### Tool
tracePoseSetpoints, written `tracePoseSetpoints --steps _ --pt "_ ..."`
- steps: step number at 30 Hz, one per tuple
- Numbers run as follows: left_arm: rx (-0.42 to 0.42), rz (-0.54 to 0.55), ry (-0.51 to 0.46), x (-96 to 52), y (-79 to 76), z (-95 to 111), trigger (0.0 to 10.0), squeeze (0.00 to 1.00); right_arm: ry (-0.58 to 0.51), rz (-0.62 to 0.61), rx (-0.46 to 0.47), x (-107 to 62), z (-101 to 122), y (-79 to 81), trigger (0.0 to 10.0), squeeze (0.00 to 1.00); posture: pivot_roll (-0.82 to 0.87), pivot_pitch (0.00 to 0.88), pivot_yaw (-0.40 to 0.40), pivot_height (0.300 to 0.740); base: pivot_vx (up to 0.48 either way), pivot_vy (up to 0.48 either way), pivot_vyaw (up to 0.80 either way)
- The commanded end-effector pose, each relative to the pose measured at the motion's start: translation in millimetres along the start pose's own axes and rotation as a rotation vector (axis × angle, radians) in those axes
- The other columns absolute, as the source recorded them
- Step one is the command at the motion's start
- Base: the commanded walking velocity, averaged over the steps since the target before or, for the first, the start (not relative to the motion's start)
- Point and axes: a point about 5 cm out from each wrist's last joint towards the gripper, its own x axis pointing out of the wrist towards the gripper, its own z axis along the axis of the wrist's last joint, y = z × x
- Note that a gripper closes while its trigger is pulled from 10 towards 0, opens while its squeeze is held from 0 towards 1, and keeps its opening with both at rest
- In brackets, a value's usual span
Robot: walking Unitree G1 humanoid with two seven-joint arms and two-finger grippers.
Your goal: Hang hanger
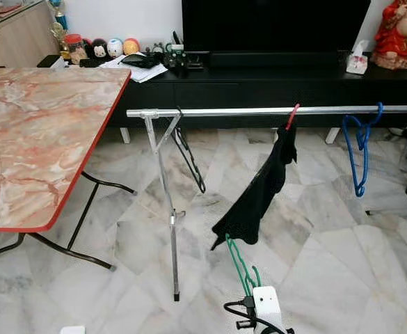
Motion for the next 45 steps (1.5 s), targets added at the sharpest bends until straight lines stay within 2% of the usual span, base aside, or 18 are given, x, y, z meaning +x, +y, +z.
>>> tracePoseSetpoints --steps 1,6,7,8,10,25,28,34,40,41,45 --pt "-0.008 0.017 0.021 -0.5 5.2 -3.1 10.0 0.0 -0.023 -0.008 0.025 0.9 4.7 -0.7 10.0 0.0 0.0 0.0 0.009 0.74 0.0 0.0 0.0" --pt "-0.007 0.021 0.031 -1.8 8.6 -6.8 10.0 0.0 -0.024 -0.005 0.03 1.4 5.4 0.8 10.0 0.0 0.02 0.0 0.008 0.74 0.0 0.0 0.0" --pt "-0.008 0.023 0.032 -2.0 9.3 -7.4 10.0 0.0 -0.088 0.008 0.024 7.7 30.6 3.6 10.0 0.0 0.03 0.0 0.007 0.74 0.0 0.0 0.0" --pt "-0.01 0.025 0.03 -2.3 11.0 -7.7 10.0 0.0 -0.2 0.031 0.013 15.2 76.5 10.1 10.0 0.0 0.03 0.0 0.013 0.74 0.0 0.0 0.0" --pt "-0.008 0.027 0.033 -2.9 12.6 -9.2 10.0 0.0 -0.273 0.043 0.015 17.7 109.2 15.6 10.0 0.0 0.03 0.0 0.019 0.74 0.0 0.0 0.0" --pt "0.002 0.022 0.043 -4.2 13.7 -12.8 10.0 0.0 -0.236 0.028 0.032 18.2 104.7 9.8 10.0 0.0 0.01 0.0 0.029 0.74 0.0 0.0 0.0" --pt "0.005 0.005 0.032 -2.6 8.7 -8.8 10.0 0.0 -0.235 0.013 0.038 18.0 103.8 7.4 10.0 0.0 0.01 0.0 0.028 0.74 0.0 0.0 0.0" --pt "0.008 0.001 0.047 -5.2 7.3 -16.0 10.0 0.0 -0.243 0.016 0.046 17.7 103.3 7.6 10.0 0.0 0.01 0.0 0.029 0.74 0.0 0.0 0.0" --pt "0.009 -0.001 0.049 -5.7 6.5 -17.2 10.0 0.0 -0.348 -0.003 0.012 14.9 117.8 4.8 10.0 0.0 0.01 0.0 0.028 0.74 0.12 0.0 0.0" --pt "0.008 -0.002 0.048 -5.6 6.4 -17.1 10.0 0.0 -0.402 -0.021 -0.002 13.0 124.8 3.3 10.0 0.0 0.01 0.0 0.028 0.74 0.24 0.0 0.0" --pt "0.006 -0.002 0.047 -5.7 7.1 -17.0 10.0 0.0 -0.465 -0.039 0.01 10.3 131.8 1.7 10.0 0.0 0.01 0.0 0.026 0.74 0.24 0.0 0.0"
